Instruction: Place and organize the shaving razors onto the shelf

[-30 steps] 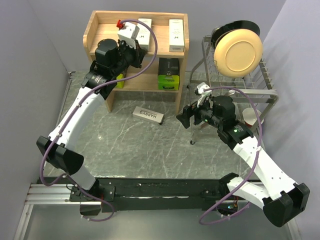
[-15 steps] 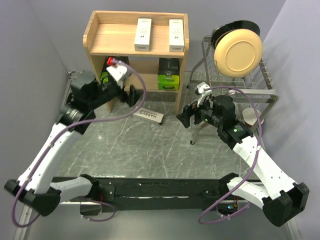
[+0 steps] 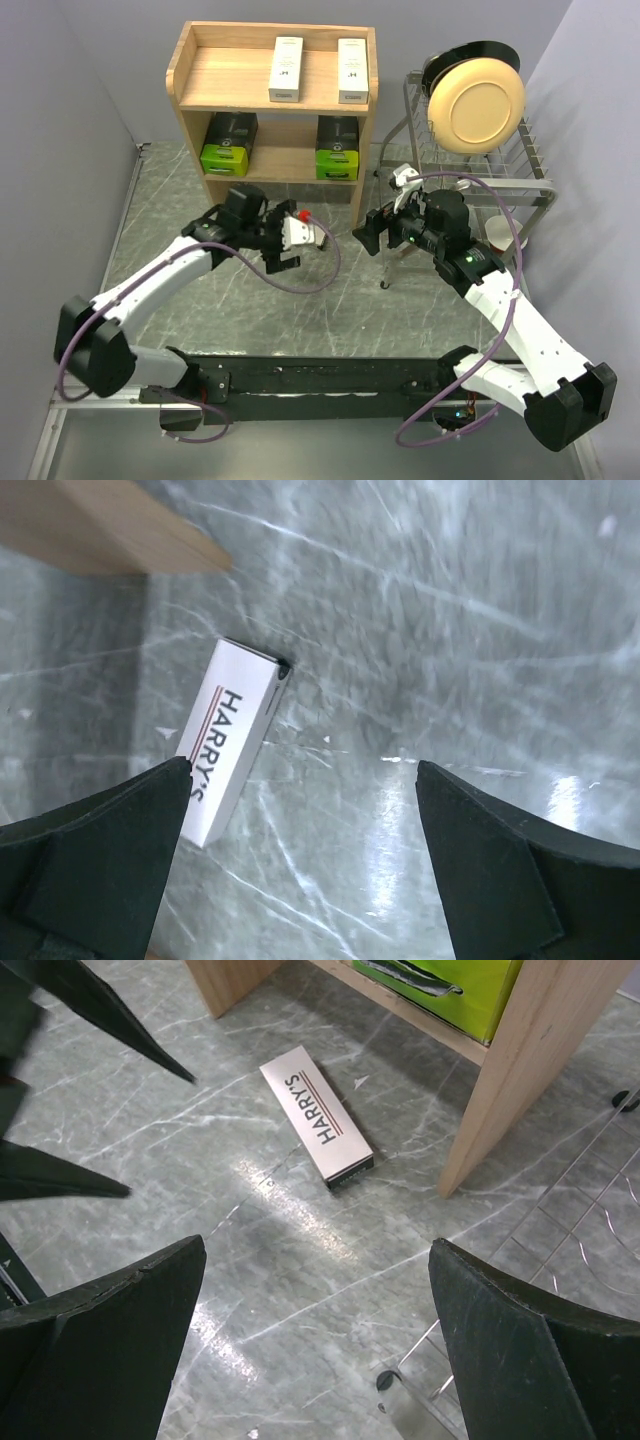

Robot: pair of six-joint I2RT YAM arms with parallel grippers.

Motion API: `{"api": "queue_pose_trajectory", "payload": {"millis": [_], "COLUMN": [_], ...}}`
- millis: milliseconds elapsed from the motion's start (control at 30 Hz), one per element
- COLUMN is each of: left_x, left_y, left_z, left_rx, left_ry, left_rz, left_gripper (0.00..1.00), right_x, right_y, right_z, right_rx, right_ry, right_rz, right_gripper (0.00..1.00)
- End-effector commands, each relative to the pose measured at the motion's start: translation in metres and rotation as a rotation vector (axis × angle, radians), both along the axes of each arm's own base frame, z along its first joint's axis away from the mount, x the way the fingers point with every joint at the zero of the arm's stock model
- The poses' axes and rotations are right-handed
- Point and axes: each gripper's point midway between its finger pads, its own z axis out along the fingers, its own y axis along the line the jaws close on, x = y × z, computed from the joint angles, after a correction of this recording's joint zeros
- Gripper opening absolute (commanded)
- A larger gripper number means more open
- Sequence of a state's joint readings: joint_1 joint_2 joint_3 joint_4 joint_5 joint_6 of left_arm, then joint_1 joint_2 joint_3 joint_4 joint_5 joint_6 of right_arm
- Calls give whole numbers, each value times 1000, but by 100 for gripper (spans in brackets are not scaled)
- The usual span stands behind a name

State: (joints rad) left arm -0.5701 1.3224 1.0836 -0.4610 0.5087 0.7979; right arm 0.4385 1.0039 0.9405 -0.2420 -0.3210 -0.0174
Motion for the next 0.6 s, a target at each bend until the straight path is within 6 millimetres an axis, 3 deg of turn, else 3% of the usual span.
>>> {"api": "queue_pose_trajectory", "payload": {"millis": [0,267,433,467,533,567], "left_x": [32,65,80,83,94,94], "left_y": [-19,-42,-46,-47,-50,-48], "left_z": [6,-38,-53,-66,-65,-78], "left_rx": [36,130,197,215,232,259], "left_ry": [-171,-43,28,57,47,77], "left_rz": [-105,-195,-241,-239,-233,-237], "left_gripper": [99,100,100,100,100,99], "right_x": [0,-18,-28,-30,-33,-35], "right_y": [-6,-10,-10,-9,-9,-8], "right_z": [18,31,41,47,52,56], "right_rx": [3,-10,2,10,18,25], "right_ry": [-54,-81,-96,-107,-115,-123], "right_rz": [-13,31,57,65,72,77], "right_gripper": [100,100,100,100,100,100]}}
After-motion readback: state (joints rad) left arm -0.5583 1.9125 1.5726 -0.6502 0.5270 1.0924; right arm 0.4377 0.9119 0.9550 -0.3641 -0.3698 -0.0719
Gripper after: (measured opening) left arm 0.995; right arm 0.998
